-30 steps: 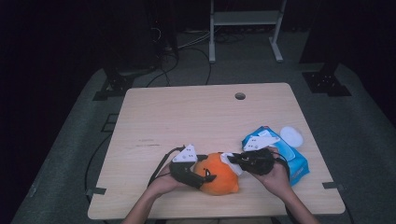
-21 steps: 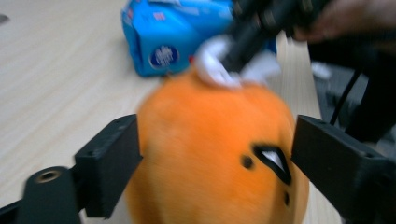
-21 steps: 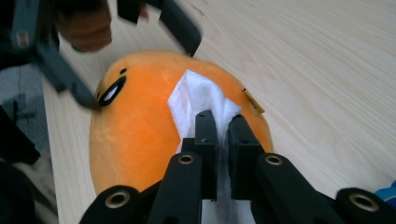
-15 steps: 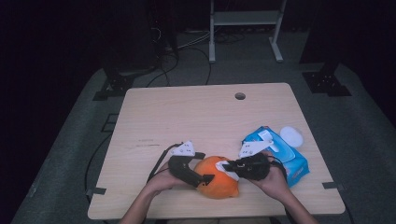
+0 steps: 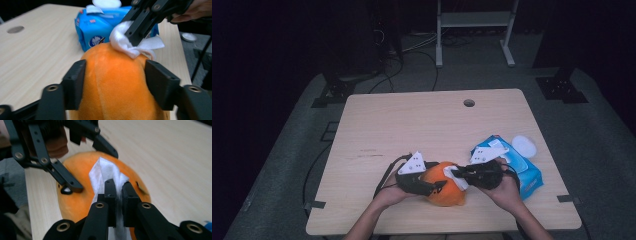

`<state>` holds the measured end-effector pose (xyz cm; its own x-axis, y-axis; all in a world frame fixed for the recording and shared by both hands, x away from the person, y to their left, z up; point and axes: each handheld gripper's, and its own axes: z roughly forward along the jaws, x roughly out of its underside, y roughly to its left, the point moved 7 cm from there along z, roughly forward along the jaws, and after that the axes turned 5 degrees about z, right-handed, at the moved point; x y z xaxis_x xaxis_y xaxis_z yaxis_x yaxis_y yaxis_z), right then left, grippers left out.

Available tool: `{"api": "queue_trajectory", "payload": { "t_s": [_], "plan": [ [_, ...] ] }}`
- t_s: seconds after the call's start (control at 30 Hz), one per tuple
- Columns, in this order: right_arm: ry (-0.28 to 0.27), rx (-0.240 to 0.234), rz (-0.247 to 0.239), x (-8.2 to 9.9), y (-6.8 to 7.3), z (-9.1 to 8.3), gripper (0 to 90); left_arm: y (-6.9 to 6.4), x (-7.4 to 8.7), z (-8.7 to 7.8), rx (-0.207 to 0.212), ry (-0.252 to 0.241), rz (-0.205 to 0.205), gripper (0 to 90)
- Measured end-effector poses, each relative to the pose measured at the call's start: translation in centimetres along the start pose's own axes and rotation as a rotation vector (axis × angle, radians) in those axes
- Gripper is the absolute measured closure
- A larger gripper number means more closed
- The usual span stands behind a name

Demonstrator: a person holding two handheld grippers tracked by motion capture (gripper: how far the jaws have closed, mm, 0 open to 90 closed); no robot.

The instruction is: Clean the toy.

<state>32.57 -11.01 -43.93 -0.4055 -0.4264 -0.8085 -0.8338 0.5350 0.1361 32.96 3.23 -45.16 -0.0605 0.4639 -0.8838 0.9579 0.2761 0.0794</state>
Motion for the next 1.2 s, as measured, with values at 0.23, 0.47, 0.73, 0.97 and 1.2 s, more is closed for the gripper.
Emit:
{"api": "queue_trajectory", "payload": {
  "t_s": [0.23,0.47,0.73,0.97,1.2],
  "plan": [
    [0.027,-0.023,-0.009,0.8,0.6,0.1,83.9,0.5,1.3,0.2,0.056,0.037,-0.136,15.9],
    [-0.016,-0.009,-0.081,-1.2,2.6,0.0,84.0,-1.1,0.2,0.6,0.022,0.056,-0.008,25.0],
    [0.0,0.065,-0.04,-0.2,0.3,-1.1,84.0,-1.1,0.3,0.3,0.037,0.048,-0.016,23.4],
    [-0.004,0.054,-0.105,-1.4,2.0,-0.8,84.0,-2.0,-0.3,0.5,0.045,0.056,0.027,20.3],
    [-0.002,0.049,-0.051,-0.5,0.8,-1.0,84.0,-1.0,0.5,-0.3,0.086,0.048,-0.052,22.1]
  ]
}}
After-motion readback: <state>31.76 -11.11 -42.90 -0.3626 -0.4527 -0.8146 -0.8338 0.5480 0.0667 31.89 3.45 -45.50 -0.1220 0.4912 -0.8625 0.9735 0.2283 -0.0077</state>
